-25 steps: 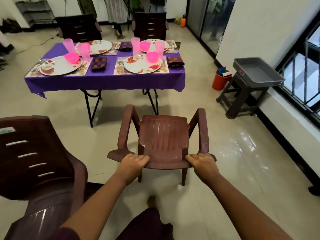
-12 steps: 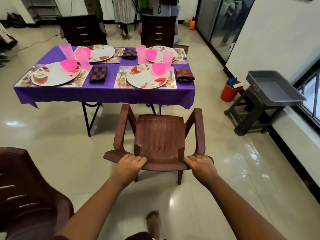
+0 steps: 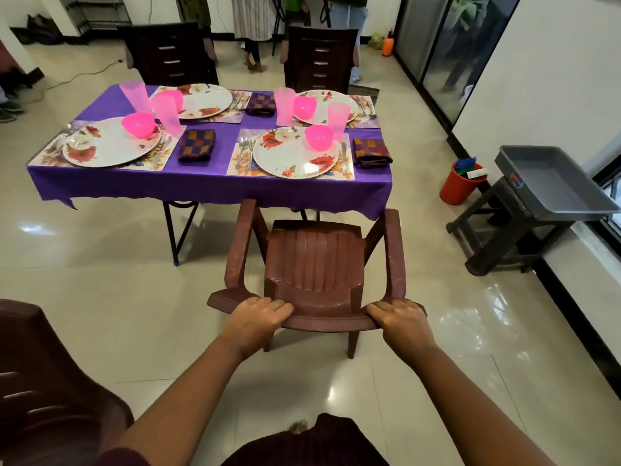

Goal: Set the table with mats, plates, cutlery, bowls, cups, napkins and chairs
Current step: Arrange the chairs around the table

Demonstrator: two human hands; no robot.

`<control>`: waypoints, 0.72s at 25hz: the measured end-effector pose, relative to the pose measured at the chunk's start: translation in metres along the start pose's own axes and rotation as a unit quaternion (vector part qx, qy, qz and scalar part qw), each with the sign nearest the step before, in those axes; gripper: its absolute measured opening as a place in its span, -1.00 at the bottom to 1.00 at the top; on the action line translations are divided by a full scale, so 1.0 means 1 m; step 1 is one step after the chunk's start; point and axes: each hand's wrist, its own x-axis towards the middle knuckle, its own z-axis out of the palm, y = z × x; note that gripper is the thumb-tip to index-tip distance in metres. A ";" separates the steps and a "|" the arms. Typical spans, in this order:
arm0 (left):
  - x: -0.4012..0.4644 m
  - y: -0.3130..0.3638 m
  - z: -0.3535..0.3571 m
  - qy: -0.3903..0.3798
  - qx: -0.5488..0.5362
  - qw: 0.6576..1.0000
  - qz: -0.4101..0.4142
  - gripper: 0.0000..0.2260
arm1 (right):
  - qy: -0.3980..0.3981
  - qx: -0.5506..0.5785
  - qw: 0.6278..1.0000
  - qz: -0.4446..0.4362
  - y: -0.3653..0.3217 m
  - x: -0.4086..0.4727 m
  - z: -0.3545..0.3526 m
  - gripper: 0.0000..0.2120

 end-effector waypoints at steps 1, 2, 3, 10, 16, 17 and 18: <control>0.001 0.001 -0.002 -0.014 0.000 1.000 -0.001 -0.72 | -0.004 0.001 1.000 -0.001 0.002 0.002 0.000 -0.59; 0.000 0.003 -0.003 -0.023 0.002 1.000 -0.004 -0.66 | -0.005 0.000 1.000 -0.007 0.002 0.000 0.000 -0.59; -0.001 0.007 -0.004 -0.025 0.002 1.000 0.000 -0.66 | -0.006 0.002 1.000 -0.014 0.002 -0.003 0.000 -0.60; -0.008 0.013 -0.001 -0.017 0.015 1.000 0.014 -0.75 | -0.007 0.002 0.999 -0.037 0.008 -0.002 -0.002 -0.61; -0.007 -0.007 0.004 0.000 0.021 1.000 0.017 -0.72 | -0.021 -0.009 0.999 -0.033 0.001 0.006 0.008 -0.64; -0.007 -0.008 0.005 -0.004 0.026 0.999 0.021 -0.73 | -0.021 -0.014 0.999 -0.033 0.001 0.007 0.007 -0.67; -0.008 -0.008 0.008 -0.003 0.033 0.999 0.027 -0.75 | -0.021 -0.019 0.999 -0.033 0.001 0.006 0.008 -0.71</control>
